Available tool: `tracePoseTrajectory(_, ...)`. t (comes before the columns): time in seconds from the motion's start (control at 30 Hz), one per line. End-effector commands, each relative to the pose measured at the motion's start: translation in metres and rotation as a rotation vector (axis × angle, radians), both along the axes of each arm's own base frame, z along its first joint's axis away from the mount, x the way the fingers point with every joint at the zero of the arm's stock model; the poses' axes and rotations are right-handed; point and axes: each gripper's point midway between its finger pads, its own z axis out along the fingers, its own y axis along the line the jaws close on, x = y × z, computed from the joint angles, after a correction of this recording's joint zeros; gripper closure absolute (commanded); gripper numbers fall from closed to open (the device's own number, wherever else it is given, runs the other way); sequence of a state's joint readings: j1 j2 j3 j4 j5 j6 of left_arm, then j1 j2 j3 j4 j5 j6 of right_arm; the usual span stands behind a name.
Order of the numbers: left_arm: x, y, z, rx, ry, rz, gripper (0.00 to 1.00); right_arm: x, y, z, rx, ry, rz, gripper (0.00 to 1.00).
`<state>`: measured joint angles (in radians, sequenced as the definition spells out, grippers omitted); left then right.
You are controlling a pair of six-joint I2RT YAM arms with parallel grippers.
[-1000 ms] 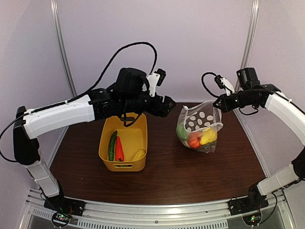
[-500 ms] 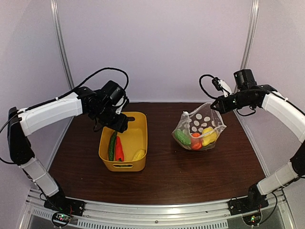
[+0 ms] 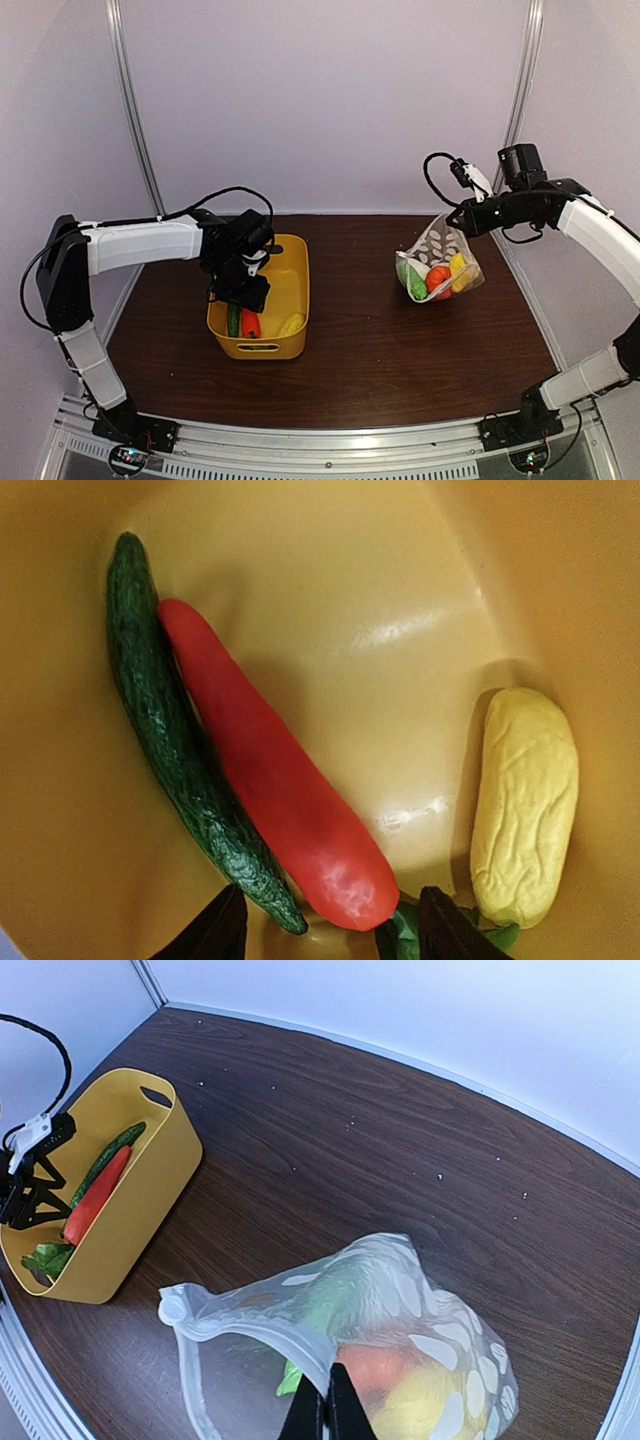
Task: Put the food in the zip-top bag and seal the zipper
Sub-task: Pick up the fake vegetable from the bin.
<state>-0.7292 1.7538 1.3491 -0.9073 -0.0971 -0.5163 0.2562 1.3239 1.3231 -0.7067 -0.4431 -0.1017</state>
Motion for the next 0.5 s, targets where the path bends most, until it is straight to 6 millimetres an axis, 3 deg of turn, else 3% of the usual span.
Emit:
tracePoseTrajectory(0.0, -0.003, 0.006, -0.025, 0.028, 0.033, 0.067, 0.4, 0.0, -0.004, 0.01, -0.002, -0.045, -0.015, 1.0)
tracePoseTrajectory(0.2, -0.006, 0.002, -0.056, 0.026, 0.081, 0.071, 0.4, -0.002, -0.003, 0.008, 0.003, -0.036, -0.01, 1.0)
tracePoseTrajectory(0.47, 0.01, -0.006, -0.068, 0.053, 0.06, 0.045, 0.43, -0.002, -0.004, 0.007, 0.0, -0.037, -0.014, 1.0)
